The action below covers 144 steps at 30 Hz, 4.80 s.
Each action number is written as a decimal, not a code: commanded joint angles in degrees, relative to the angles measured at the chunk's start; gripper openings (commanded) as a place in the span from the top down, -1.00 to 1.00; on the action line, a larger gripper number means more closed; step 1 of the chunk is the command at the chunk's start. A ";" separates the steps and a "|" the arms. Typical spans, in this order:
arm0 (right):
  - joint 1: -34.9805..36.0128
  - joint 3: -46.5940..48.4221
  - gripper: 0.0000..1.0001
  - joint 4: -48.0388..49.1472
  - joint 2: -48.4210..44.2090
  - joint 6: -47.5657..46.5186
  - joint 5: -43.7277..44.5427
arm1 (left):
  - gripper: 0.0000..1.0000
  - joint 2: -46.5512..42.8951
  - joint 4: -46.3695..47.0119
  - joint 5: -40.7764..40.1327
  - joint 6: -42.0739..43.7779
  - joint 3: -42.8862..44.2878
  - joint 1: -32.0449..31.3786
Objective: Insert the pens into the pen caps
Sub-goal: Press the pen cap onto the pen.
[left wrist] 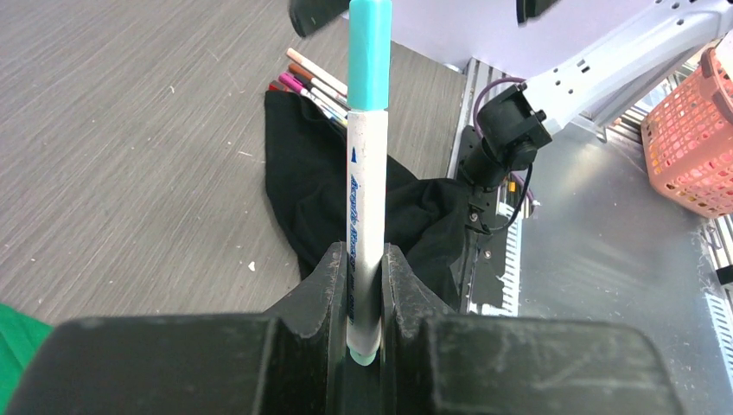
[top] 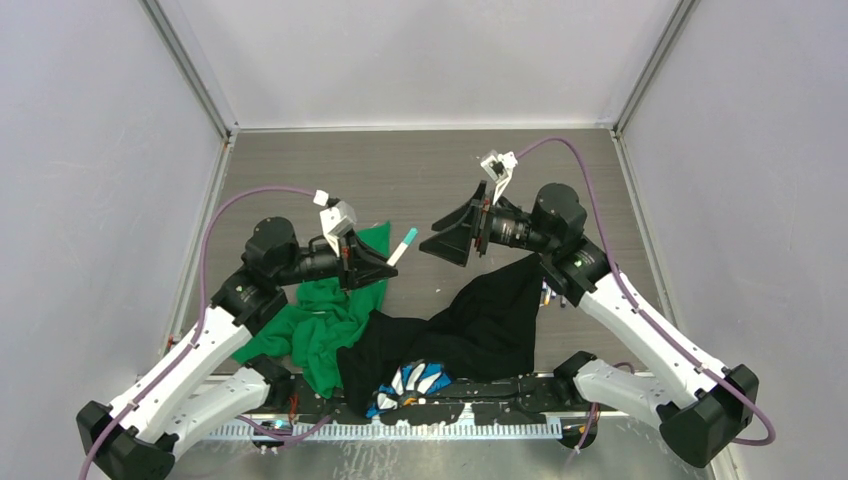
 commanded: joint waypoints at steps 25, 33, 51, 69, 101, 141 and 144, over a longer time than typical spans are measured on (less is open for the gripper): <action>6.19 8.55 0.13 -1.93 9.76 -6.63 -1.34 | 1.00 1.50 0.17 -0.40 2.22 1.50 -1.88; 6.32 8.07 0.98 -1.23 10.11 -6.98 -1.60 | 0.83 2.21 0.44 -0.80 1.73 1.71 -1.96; 6.91 5.40 0.99 5.24 10.84 -3.97 -8.57 | -0.43 7.32 9.02 -0.13 -9.85 3.14 -1.96; 7.81 7.73 0.99 -2.34 12.27 -9.30 -8.33 | 0.58 8.79 10.71 2.45 -12.29 3.05 -1.96; 3.80 7.27 -0.16 1.15 8.70 -5.12 -3.41 | 1.00 7.15 7.52 5.97 -8.71 2.04 -2.05; 12.99 -5.82 0.99 -2.52 13.51 7.71 -6.01 | 0.99 0.61 20.28 -8.79 -12.31 0.79 -1.53; 13.79 -5.73 0.99 -3.13 13.51 9.13 -4.86 | 1.00 0.60 21.41 -9.26 -13.33 0.59 -1.09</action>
